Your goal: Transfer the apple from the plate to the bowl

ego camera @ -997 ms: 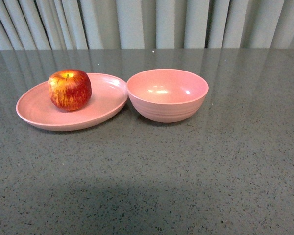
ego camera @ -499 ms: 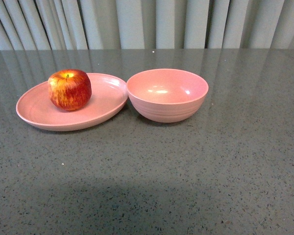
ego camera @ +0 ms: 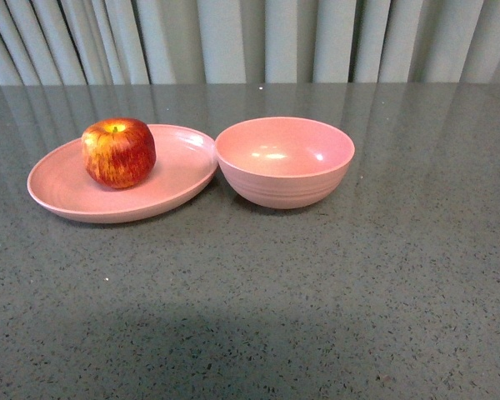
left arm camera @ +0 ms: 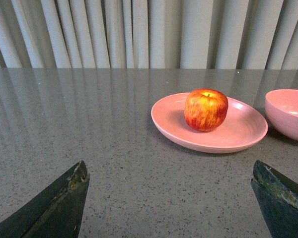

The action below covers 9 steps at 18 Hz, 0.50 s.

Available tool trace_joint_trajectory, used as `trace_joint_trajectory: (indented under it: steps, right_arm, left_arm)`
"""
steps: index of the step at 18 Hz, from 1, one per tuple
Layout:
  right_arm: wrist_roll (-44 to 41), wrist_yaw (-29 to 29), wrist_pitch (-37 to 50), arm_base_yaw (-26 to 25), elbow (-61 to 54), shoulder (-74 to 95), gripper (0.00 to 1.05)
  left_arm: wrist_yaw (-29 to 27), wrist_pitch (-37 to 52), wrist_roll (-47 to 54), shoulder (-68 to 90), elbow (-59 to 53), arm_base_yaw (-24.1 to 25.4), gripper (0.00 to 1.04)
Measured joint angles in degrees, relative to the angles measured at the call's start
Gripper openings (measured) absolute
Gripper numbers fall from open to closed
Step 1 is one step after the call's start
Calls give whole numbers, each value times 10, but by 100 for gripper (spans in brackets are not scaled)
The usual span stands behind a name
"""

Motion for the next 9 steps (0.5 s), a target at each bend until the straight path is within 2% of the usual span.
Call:
trace_joint_trajectory:
  steps: [9]
  right_arm:
    - [0, 0, 0, 0, 0, 0, 98]
  left_arm:
    - [0, 0, 0, 0, 0, 0, 98]
